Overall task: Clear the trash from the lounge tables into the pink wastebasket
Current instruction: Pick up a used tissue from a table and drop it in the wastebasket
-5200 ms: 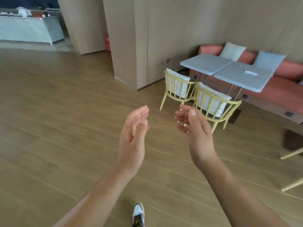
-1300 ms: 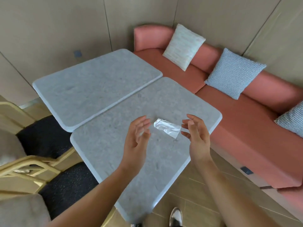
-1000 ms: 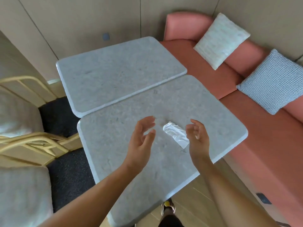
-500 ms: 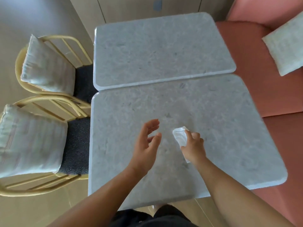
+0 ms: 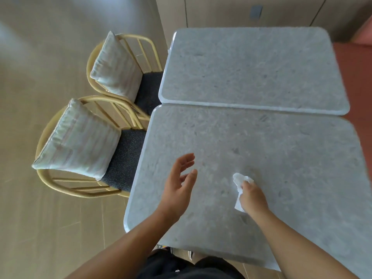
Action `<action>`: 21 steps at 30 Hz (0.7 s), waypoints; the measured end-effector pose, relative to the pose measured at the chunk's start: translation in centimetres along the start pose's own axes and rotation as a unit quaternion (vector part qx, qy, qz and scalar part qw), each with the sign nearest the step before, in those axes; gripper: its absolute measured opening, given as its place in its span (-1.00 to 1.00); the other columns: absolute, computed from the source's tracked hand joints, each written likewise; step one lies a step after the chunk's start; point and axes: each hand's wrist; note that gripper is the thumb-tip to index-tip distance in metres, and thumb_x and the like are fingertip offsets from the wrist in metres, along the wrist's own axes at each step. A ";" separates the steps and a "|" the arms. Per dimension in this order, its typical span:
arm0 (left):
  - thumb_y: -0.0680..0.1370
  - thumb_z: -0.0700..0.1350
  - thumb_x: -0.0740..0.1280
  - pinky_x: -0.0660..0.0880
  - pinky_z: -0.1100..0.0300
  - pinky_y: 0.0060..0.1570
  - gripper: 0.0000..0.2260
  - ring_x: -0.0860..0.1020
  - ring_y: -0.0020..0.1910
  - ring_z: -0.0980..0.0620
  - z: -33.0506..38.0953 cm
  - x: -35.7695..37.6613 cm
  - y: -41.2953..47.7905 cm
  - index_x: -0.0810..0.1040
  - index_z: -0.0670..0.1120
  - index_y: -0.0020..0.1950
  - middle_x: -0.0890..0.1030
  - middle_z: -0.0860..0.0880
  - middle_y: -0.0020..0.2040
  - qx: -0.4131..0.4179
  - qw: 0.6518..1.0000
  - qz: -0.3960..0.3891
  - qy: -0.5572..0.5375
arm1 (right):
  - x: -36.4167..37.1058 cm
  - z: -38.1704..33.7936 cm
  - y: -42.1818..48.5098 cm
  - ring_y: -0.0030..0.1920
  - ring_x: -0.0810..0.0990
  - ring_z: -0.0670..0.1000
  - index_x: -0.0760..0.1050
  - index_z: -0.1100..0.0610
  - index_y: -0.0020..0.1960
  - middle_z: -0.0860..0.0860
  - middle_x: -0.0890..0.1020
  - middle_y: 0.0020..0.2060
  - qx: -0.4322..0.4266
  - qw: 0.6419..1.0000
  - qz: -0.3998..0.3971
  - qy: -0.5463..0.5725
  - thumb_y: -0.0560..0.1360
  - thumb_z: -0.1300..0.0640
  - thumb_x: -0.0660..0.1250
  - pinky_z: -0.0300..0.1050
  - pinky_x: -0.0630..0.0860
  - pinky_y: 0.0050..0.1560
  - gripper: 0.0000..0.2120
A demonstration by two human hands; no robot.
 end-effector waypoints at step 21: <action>0.59 0.05 0.32 0.57 -0.12 0.33 -0.68 0.60 0.35 -0.01 5.3 -25.2 -9.4 0.54 0.05 0.34 0.65 0.05 0.32 0.112 0.922 0.360 -0.083 | -4.7 -37.7 -16.7 -0.29 0.56 -0.22 0.64 -0.09 -0.19 -0.22 0.61 -0.35 -0.392 0.792 -0.109 0.455 0.58 0.08 0.27 -0.41 0.45 -0.29 -0.76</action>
Point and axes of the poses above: each hand's wrist, its own y-axis towards the middle knuckle, its own x-axis out of the palm, z = x × y
